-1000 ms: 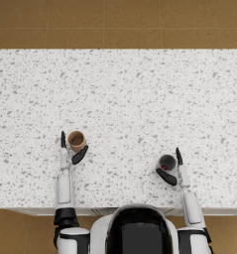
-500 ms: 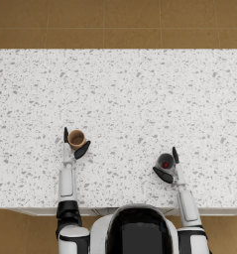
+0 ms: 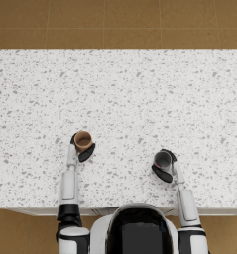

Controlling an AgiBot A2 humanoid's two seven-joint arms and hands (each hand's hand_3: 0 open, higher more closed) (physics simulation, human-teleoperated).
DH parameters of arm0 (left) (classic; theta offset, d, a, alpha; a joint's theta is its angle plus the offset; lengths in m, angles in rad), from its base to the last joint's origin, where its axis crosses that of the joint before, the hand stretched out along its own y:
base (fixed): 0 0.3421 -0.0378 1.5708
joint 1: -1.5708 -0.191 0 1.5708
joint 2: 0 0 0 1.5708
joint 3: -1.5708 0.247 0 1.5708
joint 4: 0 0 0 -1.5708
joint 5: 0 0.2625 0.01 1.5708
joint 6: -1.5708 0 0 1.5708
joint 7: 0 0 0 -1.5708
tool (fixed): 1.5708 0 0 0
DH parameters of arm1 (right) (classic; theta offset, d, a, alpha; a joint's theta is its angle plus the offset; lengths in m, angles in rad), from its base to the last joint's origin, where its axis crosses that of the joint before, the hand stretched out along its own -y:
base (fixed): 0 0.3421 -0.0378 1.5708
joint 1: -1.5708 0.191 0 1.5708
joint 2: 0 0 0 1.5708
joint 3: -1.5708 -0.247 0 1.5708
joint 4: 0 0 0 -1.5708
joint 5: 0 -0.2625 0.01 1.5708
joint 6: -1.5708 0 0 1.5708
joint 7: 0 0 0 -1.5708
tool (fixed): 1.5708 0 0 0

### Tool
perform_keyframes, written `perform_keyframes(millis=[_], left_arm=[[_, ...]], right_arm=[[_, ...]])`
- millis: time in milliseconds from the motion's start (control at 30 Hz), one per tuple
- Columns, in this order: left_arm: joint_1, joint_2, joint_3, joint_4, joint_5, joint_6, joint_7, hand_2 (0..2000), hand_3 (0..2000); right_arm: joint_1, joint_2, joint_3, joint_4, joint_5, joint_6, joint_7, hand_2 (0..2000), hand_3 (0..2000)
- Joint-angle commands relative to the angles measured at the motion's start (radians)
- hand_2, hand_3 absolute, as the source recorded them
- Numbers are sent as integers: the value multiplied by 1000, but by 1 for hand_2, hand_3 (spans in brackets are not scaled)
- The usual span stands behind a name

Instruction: Pick up two cups and pour the berry on the right into the cup on the left

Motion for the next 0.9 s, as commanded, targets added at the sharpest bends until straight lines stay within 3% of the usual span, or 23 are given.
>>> perform_keyframes(millis=[33,167,433,667,900], left_arm=[[-64,-13,67,-256,0,6,0,2000,1280],[-82,-12,118,-351,0,20,0,2000,1280],[-17,36,185,-395,31,25,1,2000,1280],[31,71,205,-355,253,26,1,2000,1280],[59,97,234,-295,326,15,2,2000,1280]], right_arm=[[67,-22,4,53,0,-9,-2,2000,1280],[153,-55,7,52,0,-23,-6,2000,1280],[425,-162,36,-22,0,-22,-7,2000,1280],[572,-211,58,-99,220,-20,-7,2000,1280],[620,-235,119,-110,442,-13,-7,2000,1280]])
